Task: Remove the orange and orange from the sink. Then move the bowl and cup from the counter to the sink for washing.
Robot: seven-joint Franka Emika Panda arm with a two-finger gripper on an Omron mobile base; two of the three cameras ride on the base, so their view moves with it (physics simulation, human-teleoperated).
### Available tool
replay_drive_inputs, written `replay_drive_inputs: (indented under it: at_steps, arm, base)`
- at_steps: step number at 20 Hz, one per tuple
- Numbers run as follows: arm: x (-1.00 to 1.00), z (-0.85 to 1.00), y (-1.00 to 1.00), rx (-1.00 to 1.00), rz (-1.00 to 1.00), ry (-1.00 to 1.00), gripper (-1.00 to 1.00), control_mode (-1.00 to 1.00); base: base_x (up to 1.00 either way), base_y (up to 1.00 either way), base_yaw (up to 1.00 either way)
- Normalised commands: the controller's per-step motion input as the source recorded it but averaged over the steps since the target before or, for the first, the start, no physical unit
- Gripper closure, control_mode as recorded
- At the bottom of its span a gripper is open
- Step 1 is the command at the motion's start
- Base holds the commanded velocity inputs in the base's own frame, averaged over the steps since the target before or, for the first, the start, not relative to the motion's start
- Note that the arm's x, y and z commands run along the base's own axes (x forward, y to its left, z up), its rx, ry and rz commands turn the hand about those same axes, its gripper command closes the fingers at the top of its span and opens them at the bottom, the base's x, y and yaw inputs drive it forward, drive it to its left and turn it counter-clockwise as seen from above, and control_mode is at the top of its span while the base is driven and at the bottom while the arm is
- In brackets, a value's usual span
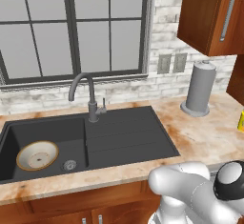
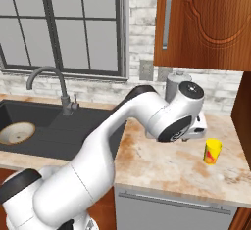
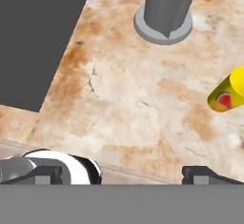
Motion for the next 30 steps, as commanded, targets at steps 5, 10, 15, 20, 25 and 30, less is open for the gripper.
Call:
replay_drive_inputs:
  at_steps: [5, 10, 15, 20, 25, 30]
  arm:
    - [0.19, -0.13, -0.25, 0.03, 0.05, 0.0, -1.0, -1.0]
    - [0.14, -0.17, -0.24, 0.04, 0.0, 0.0, -1.0, -1.0]
    - [0.1, -0.19, -0.13, 0.08, 0.0, 0.0, -1.0, -1.0]
    - [0.13, -0.17, -0.08, 0.09, 0.0, -0.04, -1.0, -1.0]
    - [0.18, -0.11, -0.11, 0.02, -0.01, -0.06, -1.0, -1.0]
    - [0.15, -0.08, -0.17, -0.01, -0.04, -0.03, -1.0, -1.0]
  base:
    - [0.0, 0.0, 0.0]
    - [0.0, 0.0, 0.0]
    - [0.0, 0.0, 0.0]
    - [0.0, 0.0, 0.0]
    - [0.0, 0.0, 0.0]
    - [0.0, 0.0, 0.0]
